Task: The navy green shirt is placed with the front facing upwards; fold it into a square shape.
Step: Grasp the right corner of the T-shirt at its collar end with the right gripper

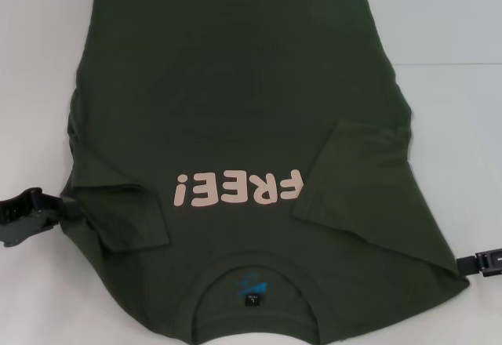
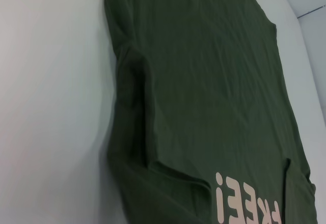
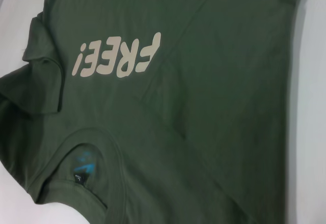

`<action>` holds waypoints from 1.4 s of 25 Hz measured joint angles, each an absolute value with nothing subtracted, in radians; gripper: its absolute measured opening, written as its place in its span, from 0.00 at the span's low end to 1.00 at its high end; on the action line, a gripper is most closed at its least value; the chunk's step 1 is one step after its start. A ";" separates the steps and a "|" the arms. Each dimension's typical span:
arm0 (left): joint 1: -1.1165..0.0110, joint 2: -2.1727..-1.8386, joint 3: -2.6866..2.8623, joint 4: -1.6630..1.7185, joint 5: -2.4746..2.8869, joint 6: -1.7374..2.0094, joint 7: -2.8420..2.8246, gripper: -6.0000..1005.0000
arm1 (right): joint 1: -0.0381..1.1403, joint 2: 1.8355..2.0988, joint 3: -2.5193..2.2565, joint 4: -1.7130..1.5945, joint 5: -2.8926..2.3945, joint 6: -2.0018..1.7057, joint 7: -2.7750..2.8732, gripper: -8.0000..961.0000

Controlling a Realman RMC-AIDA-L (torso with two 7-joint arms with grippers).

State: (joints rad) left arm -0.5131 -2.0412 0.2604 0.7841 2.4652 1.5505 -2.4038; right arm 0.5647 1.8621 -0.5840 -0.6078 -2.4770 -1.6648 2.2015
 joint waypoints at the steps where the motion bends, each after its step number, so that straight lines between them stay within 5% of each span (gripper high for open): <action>1: -0.512 -2.041 0.260 0.784 2.465 1.550 -2.404 0.00 | 0.565 1.863 -0.587 -0.608 -2.478 -1.663 2.201 0.90; 35: -0.509 -2.043 0.253 0.772 2.453 1.545 -2.404 0.00 | 0.580 1.889 -0.674 -0.601 -2.482 -1.605 2.205 0.89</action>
State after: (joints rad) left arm -0.5089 -2.0433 0.2531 0.7716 2.4525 1.5447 -2.4038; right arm 0.5798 1.8892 -0.6743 -0.6009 -2.4820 -1.6051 2.2055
